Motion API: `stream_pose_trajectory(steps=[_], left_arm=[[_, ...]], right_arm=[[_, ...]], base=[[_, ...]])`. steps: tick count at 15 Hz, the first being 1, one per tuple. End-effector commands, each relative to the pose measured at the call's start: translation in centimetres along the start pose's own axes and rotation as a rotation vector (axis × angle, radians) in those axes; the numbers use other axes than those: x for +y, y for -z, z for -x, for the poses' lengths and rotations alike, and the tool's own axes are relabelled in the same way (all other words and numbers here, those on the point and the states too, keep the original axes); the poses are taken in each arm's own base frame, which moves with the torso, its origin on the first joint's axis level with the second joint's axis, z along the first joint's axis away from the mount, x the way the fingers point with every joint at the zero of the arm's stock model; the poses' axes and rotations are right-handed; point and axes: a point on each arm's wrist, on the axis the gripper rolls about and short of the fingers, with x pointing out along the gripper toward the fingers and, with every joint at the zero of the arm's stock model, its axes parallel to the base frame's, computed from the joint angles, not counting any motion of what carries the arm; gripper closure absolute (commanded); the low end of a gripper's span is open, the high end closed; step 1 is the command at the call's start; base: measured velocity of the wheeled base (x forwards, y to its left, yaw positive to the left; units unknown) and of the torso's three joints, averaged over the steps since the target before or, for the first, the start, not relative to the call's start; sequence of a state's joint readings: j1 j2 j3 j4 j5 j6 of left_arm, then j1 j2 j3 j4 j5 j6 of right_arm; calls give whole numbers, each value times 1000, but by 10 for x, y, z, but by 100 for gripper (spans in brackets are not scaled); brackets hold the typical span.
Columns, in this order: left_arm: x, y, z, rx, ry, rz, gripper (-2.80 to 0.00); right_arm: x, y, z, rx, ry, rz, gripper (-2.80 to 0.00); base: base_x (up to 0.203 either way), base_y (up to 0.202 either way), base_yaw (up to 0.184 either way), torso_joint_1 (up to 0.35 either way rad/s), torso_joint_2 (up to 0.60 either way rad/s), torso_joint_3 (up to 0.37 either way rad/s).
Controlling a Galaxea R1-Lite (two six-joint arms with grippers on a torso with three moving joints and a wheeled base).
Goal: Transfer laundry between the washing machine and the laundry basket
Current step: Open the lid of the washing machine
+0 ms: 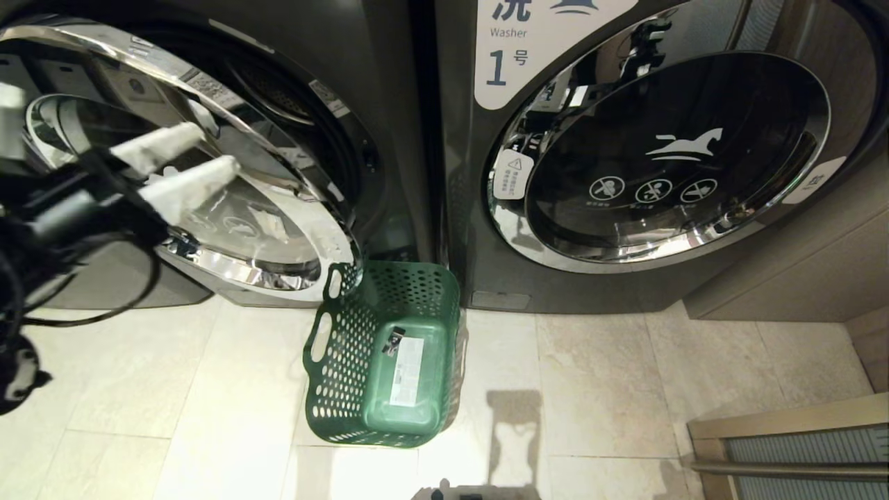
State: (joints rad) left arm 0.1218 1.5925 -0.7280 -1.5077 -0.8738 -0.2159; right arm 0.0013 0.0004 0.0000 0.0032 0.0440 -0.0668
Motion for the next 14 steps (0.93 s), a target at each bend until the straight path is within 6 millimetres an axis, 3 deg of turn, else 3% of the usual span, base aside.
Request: stream_pose_trajectory(steps=[1, 2, 4, 6, 11, 14], left_arm=[[-57, -102, 38, -178, -16, -241, -280], [-79, -130, 53, -235, -29, -304, -280], [-120, -166, 77, -314, -31, -375, -280], [-144, -176, 91, -302, -65, -365, -280], [-147, -180, 93, -226, -123, -289, -280], [-142, -163, 95, -130, -166, -180, -280]], right_arm=[[0, 0, 0, 1, -1, 1, 0], [0, 0, 0, 1, -1, 1, 0], [0, 0, 0, 1, -1, 1, 0], [0, 0, 0, 1, -1, 1, 0], [0, 0, 0, 1, -1, 1, 0], [0, 0, 0, 1, -1, 1, 0]], base=[[0, 0, 0, 0, 0, 0], [0, 0, 0, 0, 0, 0], [0, 0, 0, 0, 0, 0], [0, 0, 0, 0, 0, 0], [0, 0, 0, 0, 0, 0], [0, 0, 0, 0, 0, 0]])
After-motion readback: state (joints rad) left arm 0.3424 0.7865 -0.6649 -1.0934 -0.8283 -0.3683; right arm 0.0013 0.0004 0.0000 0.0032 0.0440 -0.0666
